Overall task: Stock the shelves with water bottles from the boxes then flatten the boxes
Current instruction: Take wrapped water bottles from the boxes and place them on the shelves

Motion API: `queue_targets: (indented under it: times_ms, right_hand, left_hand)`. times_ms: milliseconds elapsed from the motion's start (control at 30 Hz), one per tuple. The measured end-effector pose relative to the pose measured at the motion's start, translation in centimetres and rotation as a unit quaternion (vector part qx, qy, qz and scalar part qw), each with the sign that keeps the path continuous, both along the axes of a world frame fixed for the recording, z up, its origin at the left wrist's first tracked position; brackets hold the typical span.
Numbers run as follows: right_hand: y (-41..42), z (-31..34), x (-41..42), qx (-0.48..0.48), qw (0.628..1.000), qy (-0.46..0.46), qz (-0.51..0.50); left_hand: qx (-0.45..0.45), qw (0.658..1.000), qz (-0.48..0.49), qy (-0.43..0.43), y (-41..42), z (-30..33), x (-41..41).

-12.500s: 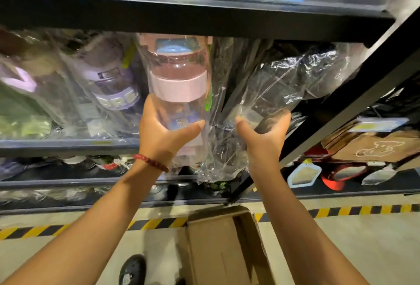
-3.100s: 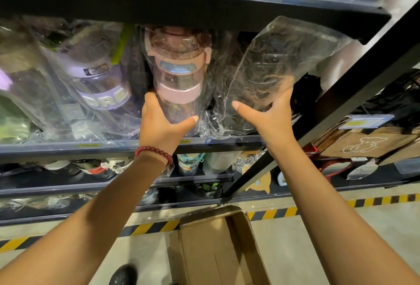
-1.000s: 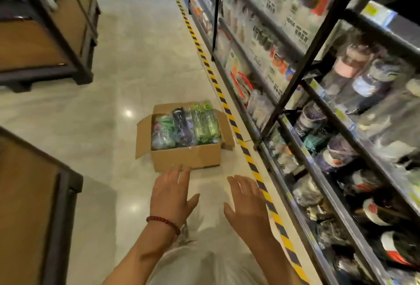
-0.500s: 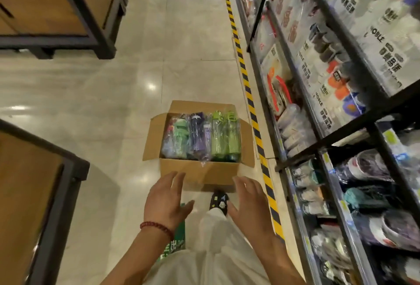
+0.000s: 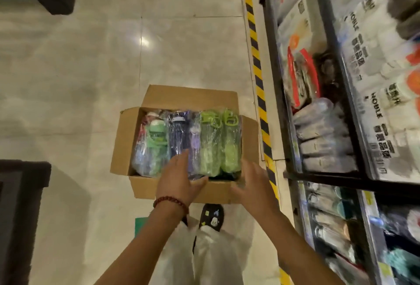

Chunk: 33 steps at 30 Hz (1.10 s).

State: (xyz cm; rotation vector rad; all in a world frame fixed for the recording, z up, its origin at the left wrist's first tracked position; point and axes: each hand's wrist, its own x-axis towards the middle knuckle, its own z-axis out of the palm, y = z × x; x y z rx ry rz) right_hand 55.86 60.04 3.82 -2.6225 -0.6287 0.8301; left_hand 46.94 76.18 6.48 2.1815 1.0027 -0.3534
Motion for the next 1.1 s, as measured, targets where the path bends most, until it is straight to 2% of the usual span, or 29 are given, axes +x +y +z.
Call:
queue_targets:
  times_ms: [200,333,433,567,733,867,1000,1100]
  right_hand:
    - [3.2,-11.1,6.1,-0.035,0.993,0.093,-0.067]
    - [3.6,-16.8,8.8,-0.010,0.984,0.111,-0.138]
    - [3.4,-19.9,10.4,0.005,0.977,0.137,-0.163]
    - [4.1,-22.8,11.2,0.059,0.947,0.241,-0.202]
    - [4.9,-24.8,11.4,0.078,0.926,0.253,-0.267]
    - [4.4,-25.5,11.9,0.112,0.887,0.295,-0.337]
    - [3.8,-25.1,10.8,0.133,0.846,0.371,-0.359]
    - [3.1,-24.6,9.5,0.147,0.821,0.402,-0.377]
  left_hand:
    - [-0.085,0.994,0.026,0.064,1.7,-13.3,6.2]
    - [-0.125,0.989,0.037,0.072,2.6,-19.3,8.6]
    - [-0.162,0.978,0.104,0.073,2.4,-22.4,10.2]
    - [-0.131,0.980,0.130,0.066,1.9,-24.5,11.4]
    - [-0.124,0.976,0.169,0.055,1.7,-25.5,11.7]
    - [-0.147,0.969,0.189,0.059,1.9,-25.8,12.1]
    - [-0.217,0.945,0.238,0.056,1.8,-25.3,11.8]
    - [-0.240,0.940,0.236,0.049,1.6,-24.8,11.2]
